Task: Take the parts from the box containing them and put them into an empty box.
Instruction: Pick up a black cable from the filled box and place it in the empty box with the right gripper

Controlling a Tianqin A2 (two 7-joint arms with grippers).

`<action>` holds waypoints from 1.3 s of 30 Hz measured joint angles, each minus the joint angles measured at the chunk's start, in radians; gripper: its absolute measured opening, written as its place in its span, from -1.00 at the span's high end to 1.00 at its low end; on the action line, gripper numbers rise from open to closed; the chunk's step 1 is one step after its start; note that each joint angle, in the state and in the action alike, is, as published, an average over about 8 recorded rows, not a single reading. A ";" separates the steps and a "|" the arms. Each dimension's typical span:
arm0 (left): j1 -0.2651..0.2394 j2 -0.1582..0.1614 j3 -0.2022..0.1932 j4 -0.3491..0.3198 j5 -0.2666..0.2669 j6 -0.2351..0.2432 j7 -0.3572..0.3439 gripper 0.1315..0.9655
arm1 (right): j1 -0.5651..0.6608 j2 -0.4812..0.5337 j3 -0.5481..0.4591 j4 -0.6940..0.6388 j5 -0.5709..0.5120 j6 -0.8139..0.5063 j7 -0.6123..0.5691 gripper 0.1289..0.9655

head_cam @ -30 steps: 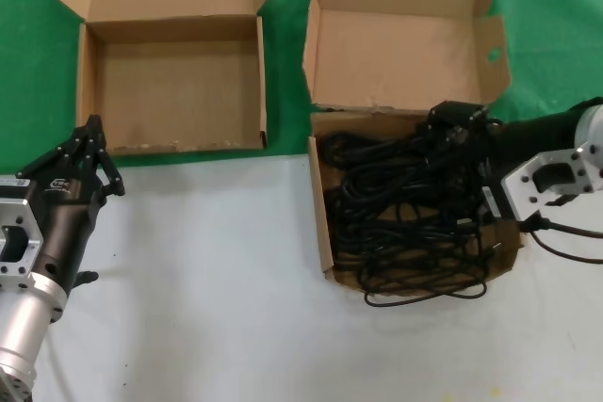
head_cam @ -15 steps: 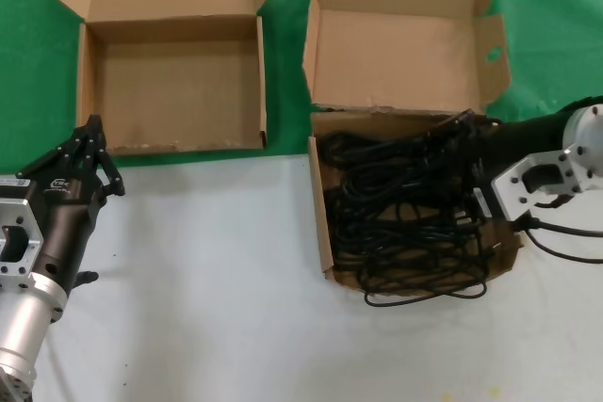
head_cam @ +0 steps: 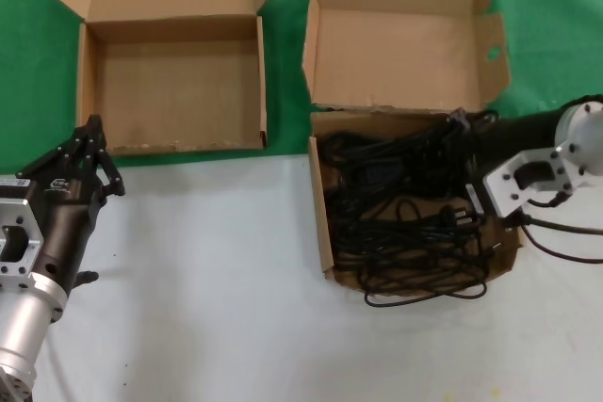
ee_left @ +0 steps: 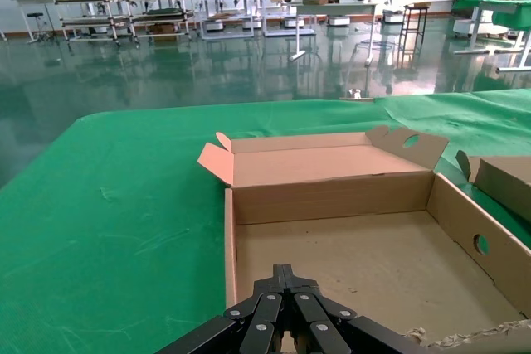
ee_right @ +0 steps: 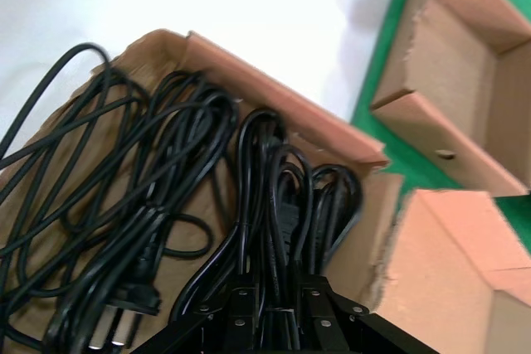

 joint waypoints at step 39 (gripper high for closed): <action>0.000 0.000 0.000 0.000 0.000 0.000 0.000 0.97 | 0.245 -0.249 -0.010 0.022 0.030 0.000 0.221 0.87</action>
